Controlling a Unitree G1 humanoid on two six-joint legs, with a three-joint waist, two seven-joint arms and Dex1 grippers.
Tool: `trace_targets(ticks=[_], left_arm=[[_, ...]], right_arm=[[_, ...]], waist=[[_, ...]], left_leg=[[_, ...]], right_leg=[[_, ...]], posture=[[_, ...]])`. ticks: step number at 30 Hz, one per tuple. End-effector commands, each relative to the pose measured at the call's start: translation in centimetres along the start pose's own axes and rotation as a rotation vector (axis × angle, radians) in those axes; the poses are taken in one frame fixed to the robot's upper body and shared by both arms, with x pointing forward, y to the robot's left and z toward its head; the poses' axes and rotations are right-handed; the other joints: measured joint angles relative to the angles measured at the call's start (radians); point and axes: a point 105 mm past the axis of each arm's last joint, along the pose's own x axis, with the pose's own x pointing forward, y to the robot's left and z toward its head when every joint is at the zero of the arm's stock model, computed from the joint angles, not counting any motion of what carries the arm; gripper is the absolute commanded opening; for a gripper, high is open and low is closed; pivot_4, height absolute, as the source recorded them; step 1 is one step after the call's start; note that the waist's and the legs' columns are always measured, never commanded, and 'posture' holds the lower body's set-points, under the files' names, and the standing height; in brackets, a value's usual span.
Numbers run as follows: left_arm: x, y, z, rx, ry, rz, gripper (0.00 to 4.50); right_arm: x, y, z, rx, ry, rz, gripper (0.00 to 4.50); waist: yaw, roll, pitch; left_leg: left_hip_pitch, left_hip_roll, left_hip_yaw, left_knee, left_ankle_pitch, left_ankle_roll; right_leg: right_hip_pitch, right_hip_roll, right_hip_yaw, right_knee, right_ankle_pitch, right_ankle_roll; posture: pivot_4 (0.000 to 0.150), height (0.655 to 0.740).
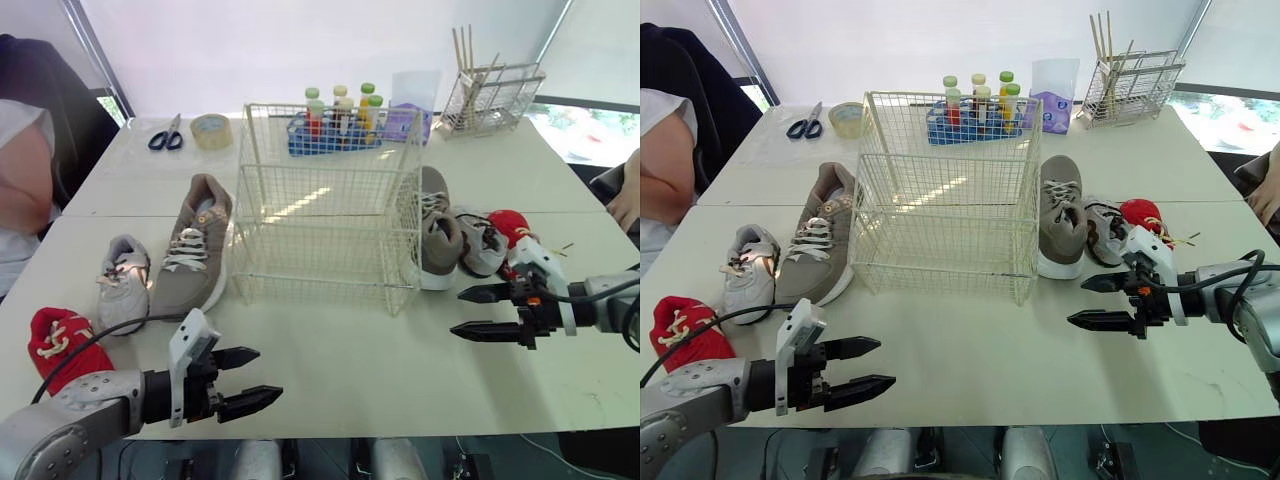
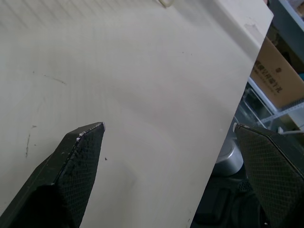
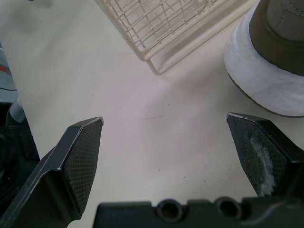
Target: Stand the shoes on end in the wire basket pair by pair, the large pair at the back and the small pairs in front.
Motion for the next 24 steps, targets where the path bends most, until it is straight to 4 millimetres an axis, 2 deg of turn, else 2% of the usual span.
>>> trace_targets(ticks=[1,24], left_arm=[[-0.11,-0.14,0.8,0.033,-0.03,0.004,4.48],[0.09,0.39,0.81,0.045,-0.031,0.026,4.48]], right_arm=[[-0.06,0.21,0.44,-0.025,-0.013,0.004,4.5],[-0.13,-0.47,0.56,-0.061,-0.007,-0.035,4.5]], waist=[[0.0,0.0,0.0],[-0.001,0.0,0.0]], left_leg=[[0.0,0.0,0.0,0.0,0.0,0.0],[0.0,0.0,0.0,0.0,0.0,0.0]], right_leg=[[0.0,0.0,0.0,0.0,0.0,0.0],[0.0,0.0,0.0,0.0,0.0,0.0]], posture=[[0.15,0.7357],[0.15,0.7357]])
